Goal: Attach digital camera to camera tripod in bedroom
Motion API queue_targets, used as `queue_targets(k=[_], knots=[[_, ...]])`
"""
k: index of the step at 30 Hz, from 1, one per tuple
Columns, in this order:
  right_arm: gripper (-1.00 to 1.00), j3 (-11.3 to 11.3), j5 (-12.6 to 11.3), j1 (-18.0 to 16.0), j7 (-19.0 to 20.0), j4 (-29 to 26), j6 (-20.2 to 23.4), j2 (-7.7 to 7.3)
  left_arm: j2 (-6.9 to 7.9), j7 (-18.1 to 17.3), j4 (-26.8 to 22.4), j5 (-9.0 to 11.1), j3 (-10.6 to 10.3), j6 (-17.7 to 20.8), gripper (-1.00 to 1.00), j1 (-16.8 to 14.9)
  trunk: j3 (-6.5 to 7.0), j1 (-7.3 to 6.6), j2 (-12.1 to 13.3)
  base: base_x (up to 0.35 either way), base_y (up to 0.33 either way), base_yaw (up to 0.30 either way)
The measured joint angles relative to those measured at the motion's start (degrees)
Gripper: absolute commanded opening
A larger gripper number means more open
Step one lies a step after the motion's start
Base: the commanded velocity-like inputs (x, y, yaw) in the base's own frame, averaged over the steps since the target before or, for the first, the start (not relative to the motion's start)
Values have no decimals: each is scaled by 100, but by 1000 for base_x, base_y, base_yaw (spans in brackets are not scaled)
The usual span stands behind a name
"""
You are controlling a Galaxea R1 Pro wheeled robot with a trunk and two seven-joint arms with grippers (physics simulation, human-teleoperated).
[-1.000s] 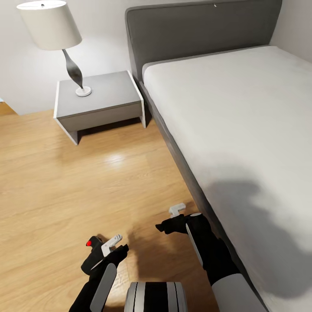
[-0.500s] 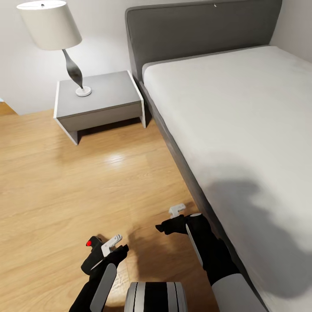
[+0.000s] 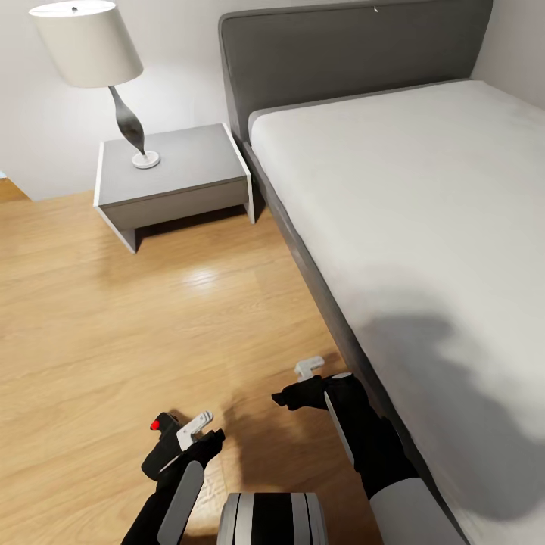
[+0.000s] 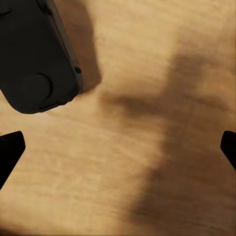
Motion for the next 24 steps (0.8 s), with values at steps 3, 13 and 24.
queue_targets(k=[3,13,24], knots=[[100,2,0,0,0,0,-2,0,0,5,8,92,4,-39,100,0,0,0,0,0,0,0],[100,4,-7,0,0,1,-3,0,10,89,198,553,10,-572,100,0,0,0,0,0,0,0],[100,4,-9,0,0,1,-3,0,20,257,321,669,14,-759,100,0,0,0,0,0,0,0]])
